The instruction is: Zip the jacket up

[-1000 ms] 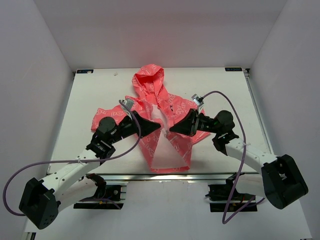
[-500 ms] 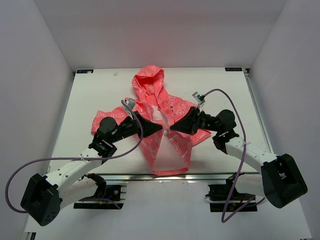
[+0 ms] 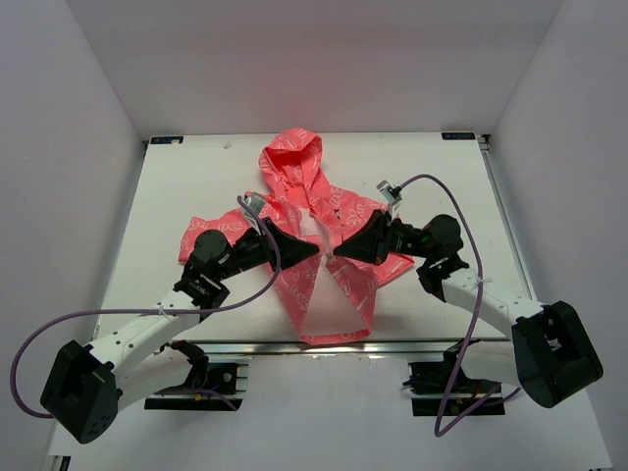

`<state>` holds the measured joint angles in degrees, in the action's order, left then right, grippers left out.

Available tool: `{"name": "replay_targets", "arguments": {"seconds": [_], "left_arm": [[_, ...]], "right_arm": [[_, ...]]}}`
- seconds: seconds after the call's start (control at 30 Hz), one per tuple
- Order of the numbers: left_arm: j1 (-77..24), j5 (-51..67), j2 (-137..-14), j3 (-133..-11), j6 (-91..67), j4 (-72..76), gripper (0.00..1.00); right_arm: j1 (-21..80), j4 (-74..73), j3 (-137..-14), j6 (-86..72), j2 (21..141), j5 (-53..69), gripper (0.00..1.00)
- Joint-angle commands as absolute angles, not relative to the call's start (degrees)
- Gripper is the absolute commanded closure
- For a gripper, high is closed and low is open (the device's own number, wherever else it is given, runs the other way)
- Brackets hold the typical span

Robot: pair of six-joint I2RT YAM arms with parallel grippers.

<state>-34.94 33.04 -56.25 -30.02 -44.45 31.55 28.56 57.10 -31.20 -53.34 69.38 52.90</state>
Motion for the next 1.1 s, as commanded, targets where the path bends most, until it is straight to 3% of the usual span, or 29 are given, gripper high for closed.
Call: {"name": "replay_targets", "arguments": {"seconds": [0.0,0.7,1.07], "left_arm": [[-34.63,33.57,-54.75,-30.41,-44.74,33.31,1.0],[-34.63,34.46,-54.67,-30.94,-44.65,31.99,1.0],[-34.63,34.1,-53.53,-30.23,-45.26,32.7,1.0]], "right_arm": [[28.48,59.5,-32.96,-52.38,68.12,53.7,1.0],[28.48,57.66,-35.16,-50.98,69.26,54.14,1.0],[28.48,47.9,-34.02,-45.97,65.66,54.41,1.0]]}}
